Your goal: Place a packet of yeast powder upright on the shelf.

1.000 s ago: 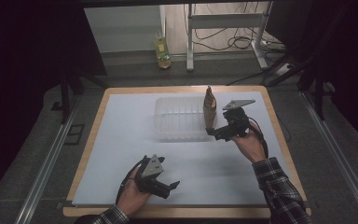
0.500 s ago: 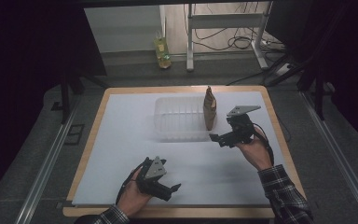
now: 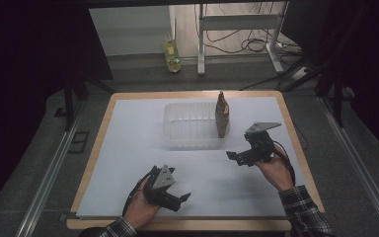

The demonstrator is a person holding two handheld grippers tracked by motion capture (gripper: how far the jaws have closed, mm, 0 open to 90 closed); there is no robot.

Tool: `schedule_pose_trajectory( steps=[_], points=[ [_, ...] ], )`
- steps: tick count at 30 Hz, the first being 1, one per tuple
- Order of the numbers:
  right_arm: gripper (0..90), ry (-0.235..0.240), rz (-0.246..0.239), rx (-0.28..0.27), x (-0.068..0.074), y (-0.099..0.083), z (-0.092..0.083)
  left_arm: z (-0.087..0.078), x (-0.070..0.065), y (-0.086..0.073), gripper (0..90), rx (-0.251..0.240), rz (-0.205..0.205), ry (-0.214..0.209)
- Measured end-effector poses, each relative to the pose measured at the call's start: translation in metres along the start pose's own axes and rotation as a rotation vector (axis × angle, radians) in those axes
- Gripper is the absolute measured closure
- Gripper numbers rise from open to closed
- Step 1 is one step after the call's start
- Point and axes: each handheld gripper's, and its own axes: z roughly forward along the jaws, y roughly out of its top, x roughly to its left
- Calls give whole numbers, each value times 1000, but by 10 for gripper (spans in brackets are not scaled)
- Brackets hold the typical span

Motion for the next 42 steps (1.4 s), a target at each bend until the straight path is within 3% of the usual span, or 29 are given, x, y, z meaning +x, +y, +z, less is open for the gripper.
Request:
schedule_pose_trajectory(
  steps=[8,21,42],
  points=[
    [0,-8,6,0,2,-15,-5,2,-1,-1,23,8,28,24],
    [0,-34,1,6,4,-36,-17,1,1,-1,17,3,9,7],
    [0,-39,-8,5,11,-52,-37,1,1,-2,15,3,9,2]
  ],
)
